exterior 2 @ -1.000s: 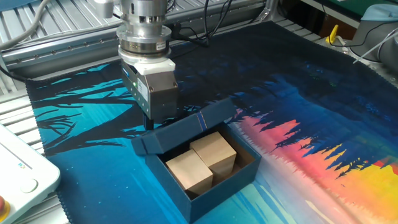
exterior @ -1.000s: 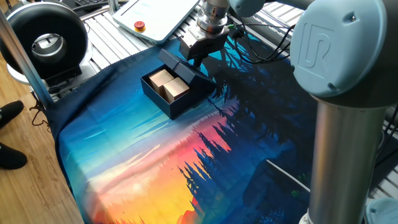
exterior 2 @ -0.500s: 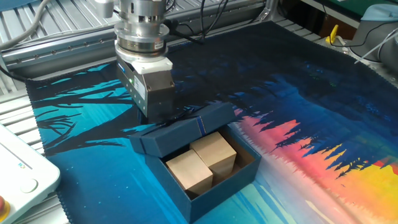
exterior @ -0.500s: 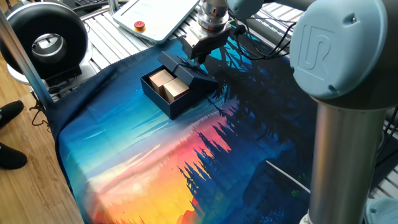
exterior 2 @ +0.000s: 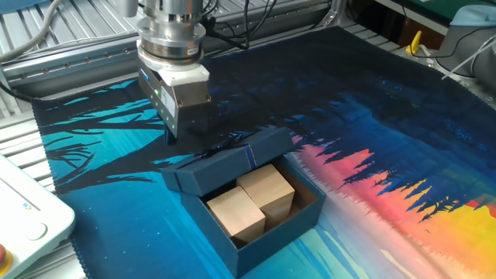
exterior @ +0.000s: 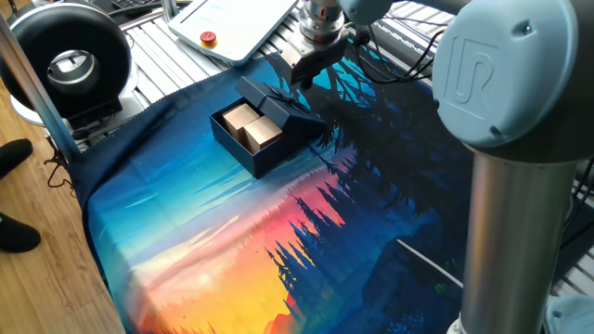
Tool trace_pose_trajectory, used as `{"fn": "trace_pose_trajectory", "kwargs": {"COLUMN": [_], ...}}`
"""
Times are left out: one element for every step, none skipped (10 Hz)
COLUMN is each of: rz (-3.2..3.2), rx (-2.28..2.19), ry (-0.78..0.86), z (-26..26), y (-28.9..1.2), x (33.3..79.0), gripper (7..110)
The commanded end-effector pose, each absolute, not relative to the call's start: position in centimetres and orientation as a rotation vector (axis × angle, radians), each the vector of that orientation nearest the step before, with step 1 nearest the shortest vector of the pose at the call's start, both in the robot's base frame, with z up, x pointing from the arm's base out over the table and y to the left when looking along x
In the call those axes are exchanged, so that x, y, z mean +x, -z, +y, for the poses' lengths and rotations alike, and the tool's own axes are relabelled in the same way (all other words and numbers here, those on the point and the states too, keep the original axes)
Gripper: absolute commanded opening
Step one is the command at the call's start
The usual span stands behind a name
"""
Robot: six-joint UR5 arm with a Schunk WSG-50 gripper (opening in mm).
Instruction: Slide the outer casing onto the gift box
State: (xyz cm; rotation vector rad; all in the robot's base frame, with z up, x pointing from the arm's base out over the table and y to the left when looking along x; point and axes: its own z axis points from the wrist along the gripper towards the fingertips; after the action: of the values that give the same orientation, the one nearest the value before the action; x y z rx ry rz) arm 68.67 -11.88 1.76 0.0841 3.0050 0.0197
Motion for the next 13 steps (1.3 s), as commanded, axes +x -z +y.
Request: {"fn": "trace_pose_trajectory", "kwargs": {"rz": [3.008, 3.021, 3.027, 3.032, 3.052, 3.058, 3.056, 3.048, 3.041, 3.040, 3.042, 3.043, 3.045], "rx": [0.129, 0.141, 0.181, 0.203, 0.245, 0.258, 0.268, 0.278, 0.285, 0.286, 0.272, 0.250, 0.246], "ry": [-0.008, -0.081, -0.097, -0.031, -0.032, 0.013, 0.050, 0.082, 0.128, 0.158, 0.187, 0.202, 0.174], "z": [-12.5, -11.3, -11.1, -12.2, -12.1, -12.8, -13.5, -14.0, -14.8, -15.3, -15.7, -15.9, -15.5], "y": [-2.4, -2.3, -2.3, -2.3, -2.2, -2.2, -2.2, -2.3, -2.3, -2.4, -2.4, -2.4, -2.4], "x": [69.0, 68.7, 68.5, 68.3, 67.8, 67.5, 67.5, 67.6, 67.7, 67.6, 67.5, 67.5, 67.5], "gripper": [7, 7, 7, 7, 7, 7, 7, 7, 7, 7, 7, 7, 7]}}
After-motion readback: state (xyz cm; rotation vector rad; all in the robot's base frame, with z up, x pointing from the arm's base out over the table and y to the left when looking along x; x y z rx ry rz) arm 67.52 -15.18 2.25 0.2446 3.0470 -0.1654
